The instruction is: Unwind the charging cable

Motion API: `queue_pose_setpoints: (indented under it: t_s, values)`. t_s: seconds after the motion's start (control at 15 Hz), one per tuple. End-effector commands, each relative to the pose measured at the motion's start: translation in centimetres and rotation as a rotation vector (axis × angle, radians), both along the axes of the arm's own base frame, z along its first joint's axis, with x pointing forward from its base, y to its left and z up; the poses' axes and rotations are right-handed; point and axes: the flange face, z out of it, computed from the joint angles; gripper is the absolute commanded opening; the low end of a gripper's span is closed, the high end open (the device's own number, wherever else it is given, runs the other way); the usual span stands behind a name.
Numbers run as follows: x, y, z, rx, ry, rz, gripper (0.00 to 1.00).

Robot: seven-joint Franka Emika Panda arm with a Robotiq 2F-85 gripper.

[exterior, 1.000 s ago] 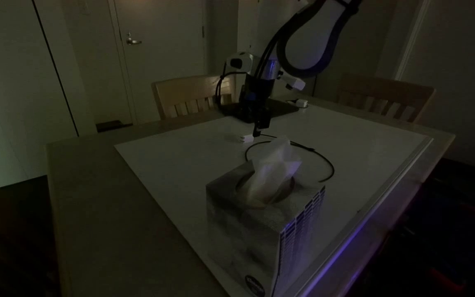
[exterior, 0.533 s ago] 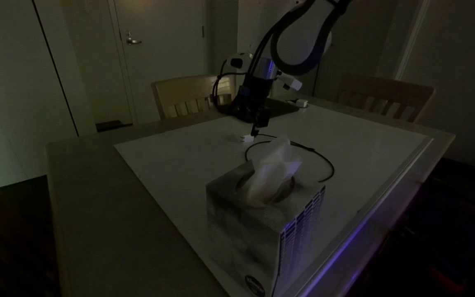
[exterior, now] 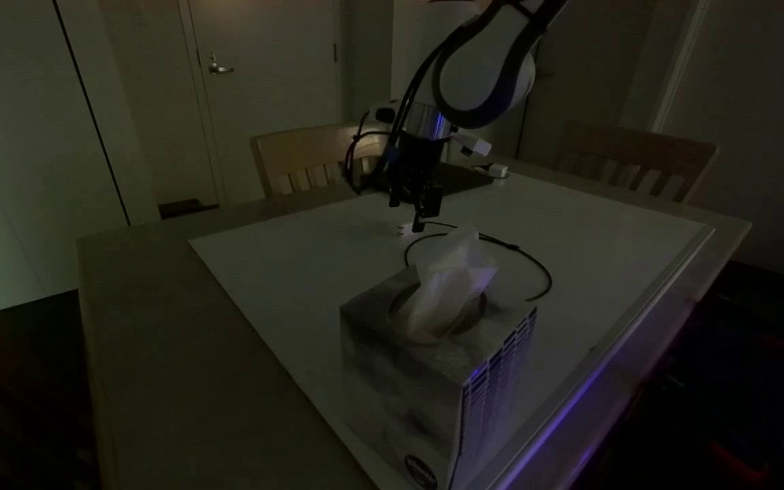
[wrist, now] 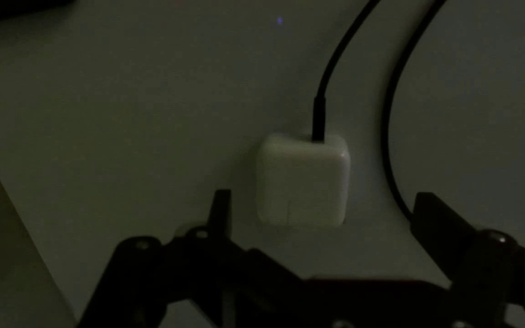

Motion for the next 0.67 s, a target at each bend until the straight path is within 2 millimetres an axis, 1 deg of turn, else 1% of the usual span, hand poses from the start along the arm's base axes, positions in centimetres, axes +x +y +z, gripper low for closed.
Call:
queue_pose_setpoints:
  t_s: [0.0,0.47,0.53,0.6]
  values:
    - [0.8,-0.4,-0.8,-0.001,0.022,-0.002,1.0]
    - [0.7,-0.5,-2.5,0.012,0.045,-0.01,1.0]
    - [0.7,-0.4,-2.5,0.011,0.045,-0.01,0.88]
    - [0.8,-0.4,-2.6,0.01,0.044,-0.01,0.73]
